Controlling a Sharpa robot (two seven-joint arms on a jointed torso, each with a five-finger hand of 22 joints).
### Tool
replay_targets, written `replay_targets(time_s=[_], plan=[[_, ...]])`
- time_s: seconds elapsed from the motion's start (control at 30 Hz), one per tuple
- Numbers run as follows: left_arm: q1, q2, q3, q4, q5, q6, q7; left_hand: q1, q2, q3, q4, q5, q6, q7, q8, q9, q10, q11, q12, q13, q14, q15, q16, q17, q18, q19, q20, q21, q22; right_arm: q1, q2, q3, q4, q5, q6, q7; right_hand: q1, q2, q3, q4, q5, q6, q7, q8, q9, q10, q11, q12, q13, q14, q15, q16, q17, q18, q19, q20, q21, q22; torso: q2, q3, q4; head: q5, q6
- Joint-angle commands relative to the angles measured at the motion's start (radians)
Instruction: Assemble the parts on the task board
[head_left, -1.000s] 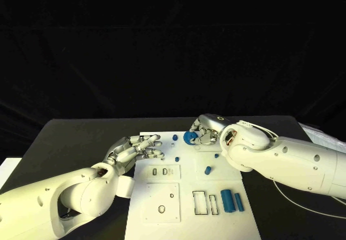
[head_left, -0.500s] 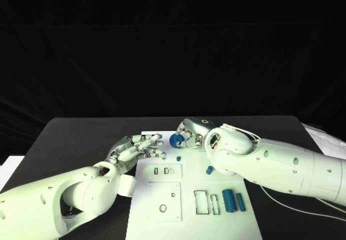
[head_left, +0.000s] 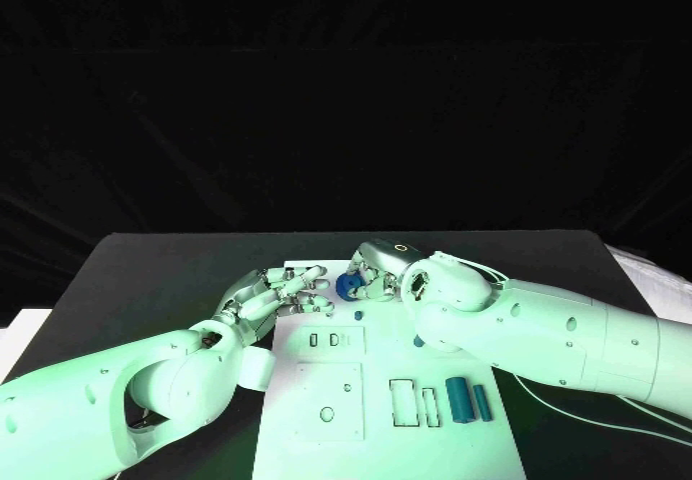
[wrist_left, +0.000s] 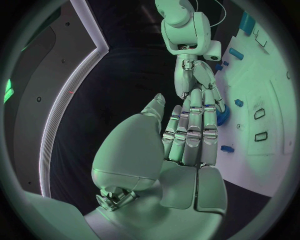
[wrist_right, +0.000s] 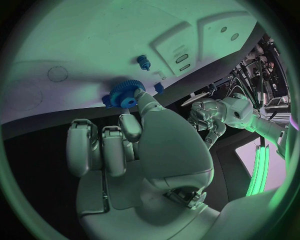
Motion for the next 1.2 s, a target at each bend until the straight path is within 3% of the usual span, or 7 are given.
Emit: replay_targets(time_s=[0.03, 0.23, 0.37, 0.5, 0.83, 1.03, 1.2], plan=[[0.001, 0.002, 0.001, 0.001, 0.001, 0.017, 0.005, 0.008, -0.003, 0.0, -0.005, 0.001, 0.0, 0.005, -0.003, 0.0, -0.004, 0.003, -0.007, -0.002, -0.003, 0.003, -0.006, 0.001, 0.002, 0.007, 0.003, 0.0, 0.001, -0.003, 0.005, -0.002, -0.008, -0.027, 0.028, -0.012, -0.02, -0.014, 0.009, 0.007, -0.013, 0.031, -0.012, -0.013, -0.004, -0.008, 0.001, -0.021, -0.019, 0.07, -0.004, 0.0, 0.073, -0.008, 0.005, 0.002, 0.003, -0.001, 0.0, 0.0004, -0.0014, 0.001, 0.0], [0.001, 0.002, 0.001, 0.002, 0.001, 0.018, 0.005, 0.008, -0.003, 0.0, -0.005, 0.001, 0.0, 0.005, -0.003, 0.0, -0.004, 0.003, -0.007, -0.002, -0.003, 0.003, -0.006, 0.001, 0.002, 0.007, 0.003, 0.0, 0.001, -0.003, 0.01, -0.003, -0.02, -0.033, 0.029, -0.018, -0.04, -0.046, 0.007, 0.014, -0.056, -0.053, 0.011, -0.048, -0.014, -0.031, 0.022, -0.058, -0.045, 0.068, 0.013, -0.003, 0.069, -0.007, -0.002, 0.016, -0.001, -0.008, 0.0, 0.0005, -0.0011, 0.001, -0.002], [0.001, 0.001, 0.001, 0.002, 0.001, 0.018, 0.004, 0.008, -0.003, 0.0, -0.005, 0.001, 0.0, 0.005, -0.003, 0.0, -0.004, 0.003, -0.007, -0.002, -0.003, 0.003, -0.006, 0.001, 0.002, 0.007, 0.003, 0.0, 0.001, -0.003, 0.014, -0.003, -0.025, -0.033, 0.029, -0.017, -0.055, -0.067, -0.01, 0.02, -0.063, -0.118, 0.025, -0.048, -0.014, -0.055, 0.035, -0.09, -0.071, 0.068, 0.024, -0.003, 0.071, -0.005, -0.007, 0.027, -0.004, -0.014, 0.0, 0.001, -0.0014, 0.001, -0.002], [0.001, 0.002, 0.001, 0.002, 0.001, 0.02, 0.003, 0.008, -0.003, 0.0, -0.005, 0.001, 0.0, 0.005, -0.003, 0.0, -0.004, 0.003, -0.007, -0.002, -0.003, 0.003, -0.006, 0.001, 0.002, 0.007, 0.003, 0.0, 0.001, -0.003, 0.017, -0.003, -0.028, -0.033, 0.029, -0.016, -0.062, -0.072, -0.019, 0.027, -0.063, -0.134, 0.029, -0.047, -0.012, -0.073, 0.039, -0.115, -0.094, 0.069, 0.028, -0.001, 0.076, -0.004, -0.009, 0.032, -0.005, -0.015, 0.0, 0.0006, -0.0009, 0.0, -0.002], [0.001, 0.001, 0.001, 0.004, 0.001, 0.022, 0.001, 0.008, -0.002, 0.0, -0.007, 0.001, 0.0, 0.005, -0.004, 0.0, -0.003, 0.003, -0.008, -0.002, -0.002, 0.002, -0.007, 0.005, 0.002, 0.007, 0.003, 0.0, 0.001, -0.003, 0.016, -0.004, -0.025, -0.029, 0.026, -0.01, -0.07, -0.073, -0.029, 0.036, -0.06, -0.133, 0.028, -0.043, -0.009, -0.081, 0.04, -0.126, -0.104, 0.068, 0.03, -0.001, 0.075, -0.004, -0.01, 0.035, -0.005, -0.016, 0.0, 0.0008, -0.0015, -0.001, -0.004], [0.001, 0.0, 0.001, 0.002, 0.001, 0.022, 0.001, 0.008, -0.002, 0.0, -0.007, 0.001, 0.0, 0.005, -0.004, 0.0, -0.003, 0.003, -0.008, -0.002, -0.002, 0.002, -0.008, 0.005, 0.002, 0.007, 0.003, 0.0, 0.001, -0.004, -0.016, -0.004, 0.005, -0.007, -0.041, 0.009, -0.07, -0.061, -0.032, 0.046, -0.032, -0.102, 0.021, -0.033, -0.004, -0.062, 0.034, -0.097, -0.081, 0.069, 0.026, -0.001, 0.077, -0.006, -0.003, 0.034, -0.001, -0.006, -0.001, 0.0017, -0.0021, -0.001, -0.003], [0.001, -0.003, 0.001, -0.001, 0.001, 0.023, 0.001, 0.008, -0.002, 0.0, -0.007, 0.001, 0.0, 0.005, -0.004, 0.0, -0.003, 0.003, -0.009, -0.002, -0.002, 0.002, -0.008, 0.006, 0.002, 0.007, 0.003, 0.0, 0.001, -0.004, -0.088, 0.0, 0.065, 0.034, -0.094, 0.042, -0.069, -0.058, -0.033, 0.048, -0.026, -0.094, 0.019, -0.032, -0.003, -0.054, 0.032, -0.084, -0.069, 0.069, 0.025, 0.0, 0.078, -0.006, 0.0, 0.033, 0.001, -0.002, -0.002, 0.0016, -0.0039, -0.004, 0.001]])
